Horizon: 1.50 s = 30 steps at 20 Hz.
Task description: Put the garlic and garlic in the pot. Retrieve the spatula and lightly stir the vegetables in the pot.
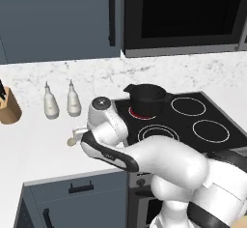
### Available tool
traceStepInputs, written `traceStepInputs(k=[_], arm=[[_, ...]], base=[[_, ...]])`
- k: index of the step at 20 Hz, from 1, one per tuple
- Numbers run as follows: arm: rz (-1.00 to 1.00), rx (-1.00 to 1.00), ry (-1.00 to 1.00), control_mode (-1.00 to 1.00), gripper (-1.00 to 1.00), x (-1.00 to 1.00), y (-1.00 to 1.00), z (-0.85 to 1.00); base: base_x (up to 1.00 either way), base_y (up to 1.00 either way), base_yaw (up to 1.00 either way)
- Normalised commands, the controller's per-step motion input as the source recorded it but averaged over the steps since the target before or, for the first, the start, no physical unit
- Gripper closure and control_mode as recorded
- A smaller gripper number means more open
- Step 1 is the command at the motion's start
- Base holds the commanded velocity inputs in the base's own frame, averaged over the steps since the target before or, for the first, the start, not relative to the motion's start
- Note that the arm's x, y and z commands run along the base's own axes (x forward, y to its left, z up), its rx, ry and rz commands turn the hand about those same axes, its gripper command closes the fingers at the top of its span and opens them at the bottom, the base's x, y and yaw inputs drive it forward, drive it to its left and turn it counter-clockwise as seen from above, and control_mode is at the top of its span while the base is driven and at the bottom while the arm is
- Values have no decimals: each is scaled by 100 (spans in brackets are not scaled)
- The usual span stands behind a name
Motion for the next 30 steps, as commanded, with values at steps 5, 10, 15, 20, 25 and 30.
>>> traceStepInputs(k=[5, 10, 15, 20, 25, 30], arm=[[0, -3, 11, -100, -100, 63, 100, -1], [0, 0, 8, -100, -100, 44, 46, -26], [0, -1, 8, -100, -100, 46, 18, -52], [0, -4, 6, -100, -100, 66, 22, -64], [0, -6, 0, -100, -100, 45, 52, -16], [0, -6, 1, -100, -100, 21, 47, -8]], base=[[0, 0, 0], [0, 0, 0], [0, 0, 0], [0, 0, 0], [0, 0, 0], [0, 0, 0]])
